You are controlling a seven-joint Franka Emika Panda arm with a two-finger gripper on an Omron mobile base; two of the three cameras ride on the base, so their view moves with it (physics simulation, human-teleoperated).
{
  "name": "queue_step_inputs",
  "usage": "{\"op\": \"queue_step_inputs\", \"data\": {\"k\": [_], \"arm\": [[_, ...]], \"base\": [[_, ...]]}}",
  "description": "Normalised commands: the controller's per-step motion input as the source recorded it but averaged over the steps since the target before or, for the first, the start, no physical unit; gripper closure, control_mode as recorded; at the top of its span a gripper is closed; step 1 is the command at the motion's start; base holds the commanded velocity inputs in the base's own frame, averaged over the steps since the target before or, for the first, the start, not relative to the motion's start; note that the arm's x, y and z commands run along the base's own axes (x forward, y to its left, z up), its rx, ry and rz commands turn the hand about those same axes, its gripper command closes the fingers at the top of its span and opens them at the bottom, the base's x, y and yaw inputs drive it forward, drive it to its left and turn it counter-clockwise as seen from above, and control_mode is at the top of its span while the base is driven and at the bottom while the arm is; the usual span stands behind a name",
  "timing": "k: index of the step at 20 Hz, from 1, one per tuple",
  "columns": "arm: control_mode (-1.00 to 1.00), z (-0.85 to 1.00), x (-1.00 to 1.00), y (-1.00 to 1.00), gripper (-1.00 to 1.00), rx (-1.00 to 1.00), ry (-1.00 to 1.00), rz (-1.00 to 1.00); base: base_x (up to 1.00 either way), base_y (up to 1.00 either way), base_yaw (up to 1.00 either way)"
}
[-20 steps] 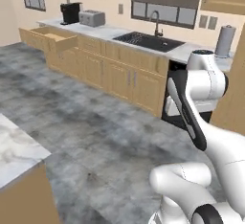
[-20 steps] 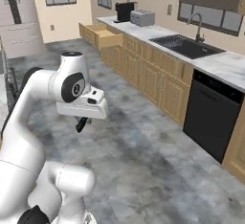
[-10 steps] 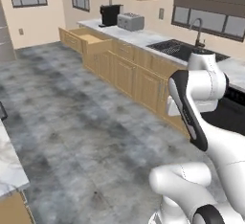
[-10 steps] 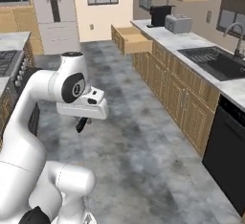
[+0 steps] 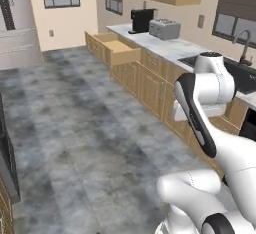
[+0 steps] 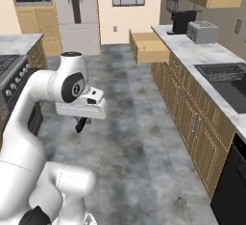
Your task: Pick up the metallic utensils from the counter and place them in the open drawer. Make sure not to pick up any wooden utensils.
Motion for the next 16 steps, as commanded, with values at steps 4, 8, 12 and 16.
{"op": "queue_step_inputs", "data": {"k": [4, 8, 12, 16], "arm": [[1.0, 0.0, 0.0, 0.0, 1.0, 0.0, 0.0, 0.0], [1.0, 0.0, 0.0, 0.0, 1.0, 0.0, 0.0, 0.0], [1.0, 0.0, 0.0, 0.0, 1.0, 0.0, 0.0, 0.0], [1.0, 0.0, 0.0, 0.0, 1.0, 0.0, 0.0, 0.0]], "base": [[1.0, -0.36, 0.15], [1.0, -0.21, 0.08], [1.0, -0.16, 0.04], [1.0, -0.13, 0.05]]}}
